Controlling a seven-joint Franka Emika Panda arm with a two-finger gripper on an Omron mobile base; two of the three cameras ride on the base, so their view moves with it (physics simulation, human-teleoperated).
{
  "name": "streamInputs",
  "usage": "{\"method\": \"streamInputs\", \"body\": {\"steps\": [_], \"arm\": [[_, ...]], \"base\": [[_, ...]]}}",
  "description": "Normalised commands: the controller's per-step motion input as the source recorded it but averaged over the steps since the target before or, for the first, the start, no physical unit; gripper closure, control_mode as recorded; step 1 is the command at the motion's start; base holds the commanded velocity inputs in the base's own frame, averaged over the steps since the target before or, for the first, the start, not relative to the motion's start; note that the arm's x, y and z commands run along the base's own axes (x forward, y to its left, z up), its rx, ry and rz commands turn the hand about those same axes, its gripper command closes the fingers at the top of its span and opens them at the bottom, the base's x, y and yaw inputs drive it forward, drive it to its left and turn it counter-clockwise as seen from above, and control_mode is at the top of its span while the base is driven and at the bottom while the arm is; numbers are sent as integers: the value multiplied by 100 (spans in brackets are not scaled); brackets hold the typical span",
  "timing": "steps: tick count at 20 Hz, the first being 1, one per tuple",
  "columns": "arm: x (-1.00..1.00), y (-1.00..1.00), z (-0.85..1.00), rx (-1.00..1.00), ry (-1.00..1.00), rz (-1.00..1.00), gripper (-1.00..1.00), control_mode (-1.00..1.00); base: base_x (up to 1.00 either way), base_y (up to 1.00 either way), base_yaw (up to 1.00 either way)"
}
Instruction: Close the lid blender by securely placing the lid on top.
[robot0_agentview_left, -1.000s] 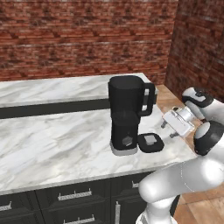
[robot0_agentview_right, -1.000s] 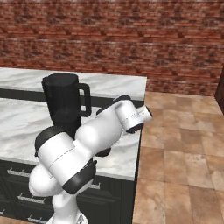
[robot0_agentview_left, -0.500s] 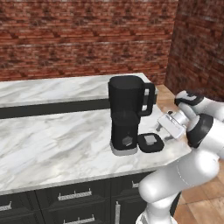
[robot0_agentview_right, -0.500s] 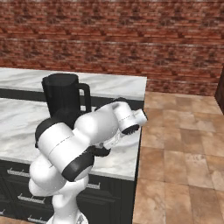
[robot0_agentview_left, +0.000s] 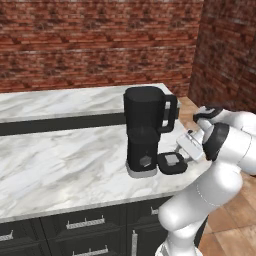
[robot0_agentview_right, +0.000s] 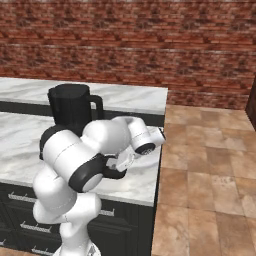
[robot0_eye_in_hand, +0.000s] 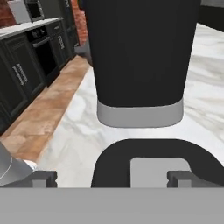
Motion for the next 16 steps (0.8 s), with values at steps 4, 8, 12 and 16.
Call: {"method": "streamInputs", "body": {"steps": [4,8,12,16], "arm": [[26,0,-10,0,0,0,-100,-100],[30,0,-16,0,0,0,-100,-100],[13,0,-16,0,0,0,-100,-100],[0,5,-18,0,0,0,-100,-100]], "base": [[0,0,0],[0,0,0],[0,0,0],[0,0,0]]}}
